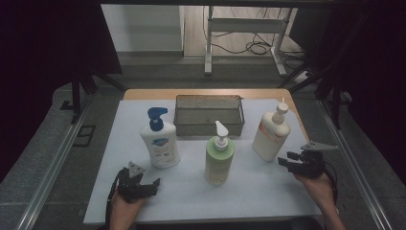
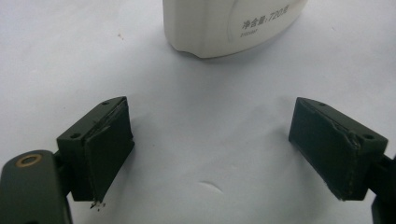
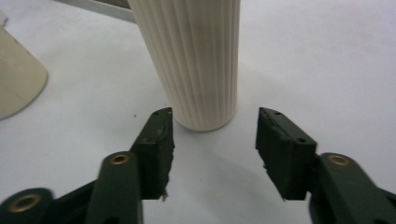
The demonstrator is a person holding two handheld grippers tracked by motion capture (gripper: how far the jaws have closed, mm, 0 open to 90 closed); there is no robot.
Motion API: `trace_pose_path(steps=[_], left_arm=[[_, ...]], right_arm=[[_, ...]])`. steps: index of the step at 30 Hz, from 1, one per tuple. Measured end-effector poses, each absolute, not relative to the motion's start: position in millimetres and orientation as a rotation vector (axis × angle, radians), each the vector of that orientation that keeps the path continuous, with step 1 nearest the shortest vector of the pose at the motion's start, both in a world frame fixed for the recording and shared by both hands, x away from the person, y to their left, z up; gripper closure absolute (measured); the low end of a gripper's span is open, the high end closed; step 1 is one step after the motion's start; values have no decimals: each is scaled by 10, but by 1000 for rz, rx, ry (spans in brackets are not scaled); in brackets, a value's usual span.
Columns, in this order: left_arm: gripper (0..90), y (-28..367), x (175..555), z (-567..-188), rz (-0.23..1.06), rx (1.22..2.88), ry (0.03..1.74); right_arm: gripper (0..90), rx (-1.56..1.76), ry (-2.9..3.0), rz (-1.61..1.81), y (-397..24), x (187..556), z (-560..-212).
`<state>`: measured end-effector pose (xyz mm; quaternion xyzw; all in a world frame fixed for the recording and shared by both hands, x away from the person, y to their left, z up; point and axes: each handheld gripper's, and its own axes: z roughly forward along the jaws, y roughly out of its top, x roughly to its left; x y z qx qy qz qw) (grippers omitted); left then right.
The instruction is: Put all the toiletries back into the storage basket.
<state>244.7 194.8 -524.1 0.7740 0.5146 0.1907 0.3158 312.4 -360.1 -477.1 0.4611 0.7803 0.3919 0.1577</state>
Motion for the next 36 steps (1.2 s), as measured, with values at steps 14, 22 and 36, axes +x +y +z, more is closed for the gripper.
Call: trace_pose_path(steps=[14,22,36], left_arm=[[131,1948,2447,-5241,502,2039,1355],[131,1949,2447,-5242,503,2039,1354],[130,1949,2447,-5242,502,2039,1354]], right_arm=[[248,1228,2234,1148,-3468,3156,-4560],[166,1201,2229,1138,-3384,3244,-4439],[167,1189,2201,1158,-3231,3414,-4305]])
